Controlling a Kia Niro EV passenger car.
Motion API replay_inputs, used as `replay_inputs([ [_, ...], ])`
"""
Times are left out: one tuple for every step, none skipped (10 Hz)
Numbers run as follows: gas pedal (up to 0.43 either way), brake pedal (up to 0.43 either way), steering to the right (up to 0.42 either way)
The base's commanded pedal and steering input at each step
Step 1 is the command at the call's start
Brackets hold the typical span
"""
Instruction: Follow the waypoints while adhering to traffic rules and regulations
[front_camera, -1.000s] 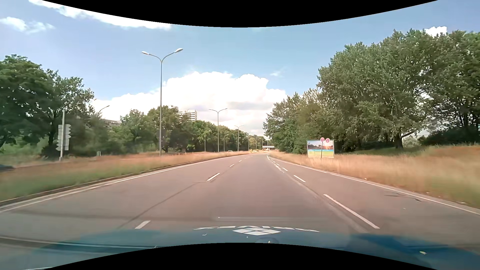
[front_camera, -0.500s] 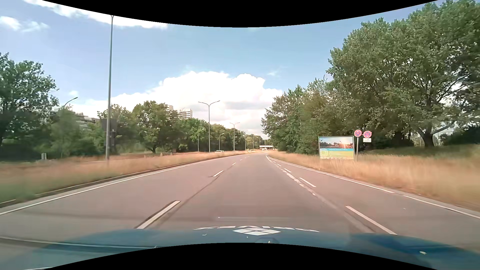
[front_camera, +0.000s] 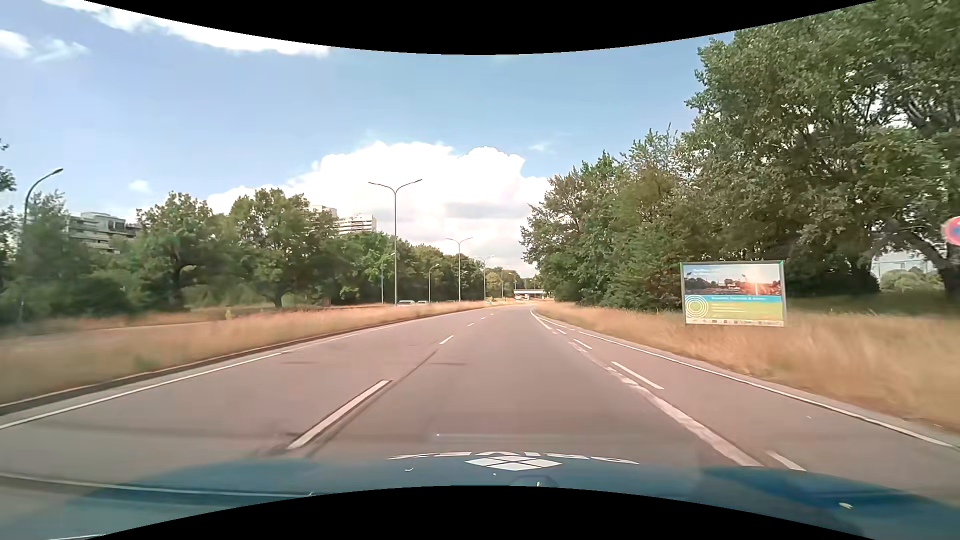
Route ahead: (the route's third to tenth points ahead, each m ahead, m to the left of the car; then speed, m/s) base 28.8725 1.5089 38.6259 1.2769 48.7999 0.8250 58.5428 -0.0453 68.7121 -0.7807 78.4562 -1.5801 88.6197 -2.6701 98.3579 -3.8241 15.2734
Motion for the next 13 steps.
replay_inputs([
  [0.189, 0.000, 0.006],
  [0.189, 0.000, 0.006],
  [0.189, 0.000, 0.005],
  [0.189, 0.000, 0.005],
  [0.189, 0.000, 0.005],
  [0.189, 0.000, 0.005],
  [0.177, 0.000, 0.005],
  [0.177, 0.000, 0.004],
  [0.177, 0.000, 0.003],
  [0.177, 0.000, 0.003],
  [0.177, 0.000, 0.003],
  [0.177, 0.000, 0.003],
  [0.177, 0.000, 0.003],
])
